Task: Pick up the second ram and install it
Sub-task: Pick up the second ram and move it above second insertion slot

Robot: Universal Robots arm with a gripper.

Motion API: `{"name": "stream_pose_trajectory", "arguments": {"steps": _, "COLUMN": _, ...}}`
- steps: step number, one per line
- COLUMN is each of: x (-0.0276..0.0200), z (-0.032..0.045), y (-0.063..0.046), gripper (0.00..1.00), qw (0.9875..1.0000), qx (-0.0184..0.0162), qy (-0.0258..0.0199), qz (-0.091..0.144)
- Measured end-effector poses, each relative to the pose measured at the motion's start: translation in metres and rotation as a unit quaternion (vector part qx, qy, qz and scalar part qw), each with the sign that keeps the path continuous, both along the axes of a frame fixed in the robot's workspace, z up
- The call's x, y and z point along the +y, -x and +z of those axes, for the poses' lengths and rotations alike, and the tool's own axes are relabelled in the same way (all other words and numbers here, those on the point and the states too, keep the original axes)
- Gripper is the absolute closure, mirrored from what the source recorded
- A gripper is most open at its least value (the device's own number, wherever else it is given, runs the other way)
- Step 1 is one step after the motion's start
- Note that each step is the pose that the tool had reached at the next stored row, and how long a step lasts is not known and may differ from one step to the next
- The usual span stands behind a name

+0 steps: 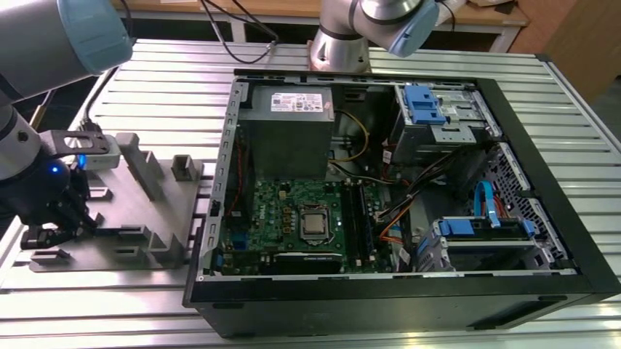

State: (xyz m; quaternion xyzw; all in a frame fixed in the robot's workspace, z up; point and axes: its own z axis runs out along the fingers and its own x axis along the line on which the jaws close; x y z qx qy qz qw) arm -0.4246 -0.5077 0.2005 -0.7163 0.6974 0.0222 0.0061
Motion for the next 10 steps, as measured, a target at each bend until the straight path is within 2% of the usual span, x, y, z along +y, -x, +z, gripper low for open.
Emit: {"name": "stream_pose_trajectory", "arguments": {"steps": 10, "x": -0.0002, "z": -0.0003, "y": 0.0, "gripper": 0.84, "qw": 1.0, "qx": 0.0, "qy": 0.0, "qz": 0.0}}
